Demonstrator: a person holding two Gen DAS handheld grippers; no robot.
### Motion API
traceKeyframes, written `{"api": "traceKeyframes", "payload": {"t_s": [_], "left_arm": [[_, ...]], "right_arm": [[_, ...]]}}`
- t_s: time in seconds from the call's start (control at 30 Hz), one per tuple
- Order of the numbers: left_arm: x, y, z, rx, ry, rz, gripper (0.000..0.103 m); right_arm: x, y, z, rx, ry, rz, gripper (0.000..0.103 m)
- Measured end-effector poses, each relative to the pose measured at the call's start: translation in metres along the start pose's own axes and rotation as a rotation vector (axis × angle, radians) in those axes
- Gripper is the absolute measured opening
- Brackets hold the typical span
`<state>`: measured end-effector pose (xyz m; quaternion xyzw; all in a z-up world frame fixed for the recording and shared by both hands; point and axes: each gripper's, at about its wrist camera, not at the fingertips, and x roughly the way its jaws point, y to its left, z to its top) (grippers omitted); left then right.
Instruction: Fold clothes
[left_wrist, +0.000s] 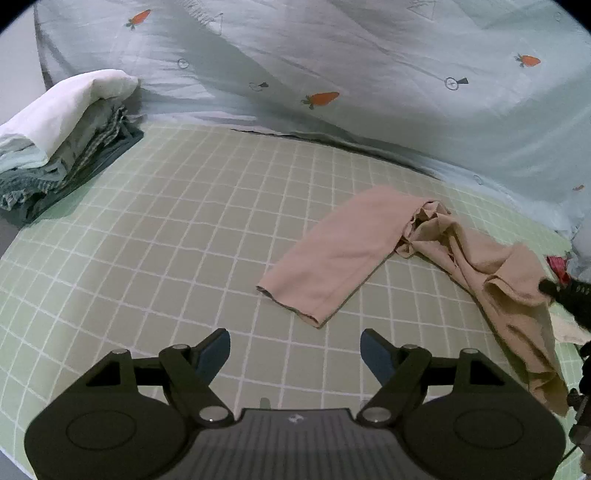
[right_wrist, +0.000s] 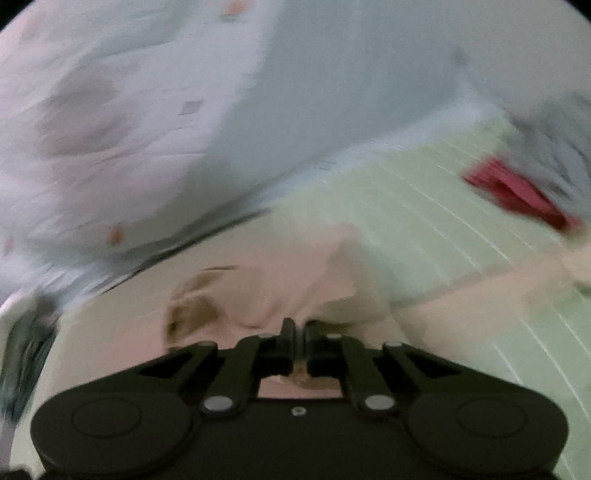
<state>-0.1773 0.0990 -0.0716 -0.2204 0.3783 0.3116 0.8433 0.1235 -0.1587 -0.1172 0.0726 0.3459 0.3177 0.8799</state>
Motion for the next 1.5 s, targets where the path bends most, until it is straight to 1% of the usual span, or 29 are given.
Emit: {"api": "traceKeyframes", "payload": {"t_s": [0.07,0.13,0.2,0.23,0.37,0.43,0.47,0.5,0.53,0.57,0.63,0.67,0.7,0.73,0.77,0.8,0.9,1.0,1.1,1.2,1.27,1.33,1.37,1.4,1.43,1.47,1.5], "left_arm": [[0.0,0.002,-0.001,-0.011,0.004,0.003,0.078],[-0.001,0.004,-0.002,-0.017,0.005,0.006,0.078],[-0.003,0.006,-0.004,-0.017,0.004,0.012,0.078],[-0.004,0.007,-0.004,-0.017,0.002,0.015,0.078],[-0.01,0.012,-0.007,-0.028,-0.01,0.034,0.078],[-0.01,0.015,-0.008,-0.043,-0.007,0.035,0.078],[-0.009,0.016,-0.008,-0.049,-0.002,0.032,0.078],[-0.006,0.016,-0.007,-0.051,0.005,0.027,0.078],[-0.004,0.015,-0.007,-0.052,0.013,0.019,0.078],[-0.001,0.012,-0.007,-0.047,0.02,0.008,0.078],[0.004,0.003,-0.005,-0.026,0.031,-0.022,0.078],[0.008,-0.004,-0.003,-0.009,0.036,-0.044,0.078],[0.011,-0.011,-0.002,0.009,0.042,-0.065,0.079],[0.014,-0.018,-0.002,0.03,0.048,-0.082,0.079],[0.018,-0.027,-0.001,0.06,0.058,-0.101,0.081],[0.023,-0.036,-0.001,0.094,0.069,-0.117,0.083],[0.038,-0.063,-0.005,0.184,0.105,-0.126,0.084],[0.056,-0.082,-0.01,0.248,0.154,-0.12,0.086],[0.07,-0.094,-0.016,0.29,0.186,-0.101,0.086],[0.082,-0.099,-0.018,0.314,0.215,-0.076,0.086],[0.088,-0.097,-0.017,0.321,0.219,-0.06,0.086],[0.092,-0.096,-0.014,0.313,0.217,-0.043,0.083],[0.094,-0.095,-0.012,0.303,0.216,-0.039,0.077],[0.096,-0.093,-0.01,0.291,0.216,-0.043,0.066],[0.098,-0.091,-0.008,0.277,0.217,-0.049,0.057],[0.101,-0.09,-0.006,0.261,0.222,-0.058,0.034],[0.103,-0.089,-0.005,0.245,0.226,-0.067,0.007]], "right_arm": [[-0.003,0.028,0.0,-0.104,0.008,0.094,0.005],[-0.003,0.057,-0.013,-0.186,0.055,0.218,0.005],[0.002,0.083,-0.036,-0.216,0.145,0.351,0.005],[0.004,0.094,-0.046,-0.23,0.185,0.405,0.005],[0.004,0.107,-0.069,-0.278,0.28,0.42,0.006],[0.004,0.113,-0.081,-0.302,0.327,0.427,0.008],[0.004,0.117,-0.087,-0.315,0.351,0.431,0.016],[0.003,0.118,-0.09,-0.318,0.363,0.43,0.032],[-0.002,0.11,-0.083,-0.286,0.334,0.412,0.043],[-0.008,0.103,-0.076,-0.257,0.304,0.392,0.057],[-0.019,0.089,-0.065,-0.212,0.245,0.348,0.059],[-0.022,0.08,-0.06,-0.188,0.216,0.312,0.07],[-0.025,0.071,-0.054,-0.165,0.187,0.276,0.089],[-0.029,0.063,-0.049,-0.141,0.157,0.239,0.099],[-0.032,0.054,-0.044,-0.12,0.128,0.202,0.103],[-0.034,0.045,-0.042,-0.111,0.105,0.161,0.103],[-0.03,0.017,-0.04,-0.08,0.094,0.061,0.103],[-0.027,-0.011,-0.041,-0.029,0.095,0.008,0.103],[-0.012,-0.02,-0.043,-0.013,0.124,-0.027,0.103],[0.009,-0.03,-0.044,-0.004,0.203,-0.033,0.103],[0.021,-0.03,-0.044,-0.023,0.236,-0.04,0.103],[0.031,-0.031,-0.043,-0.036,0.249,-0.036,0.102],[0.037,-0.032,-0.042,-0.033,0.25,-0.033,0.095],[0.045,-0.031,-0.041,-0.027,0.26,-0.022,0.087],[0.049,-0.032,-0.041,-0.022,0.272,-0.008,0.082],[0.054,-0.034,-0.04,-0.018,0.285,0.007,0.067],[0.058,-0.034,-0.04,-0.016,0.294,0.02,0.052]]}}
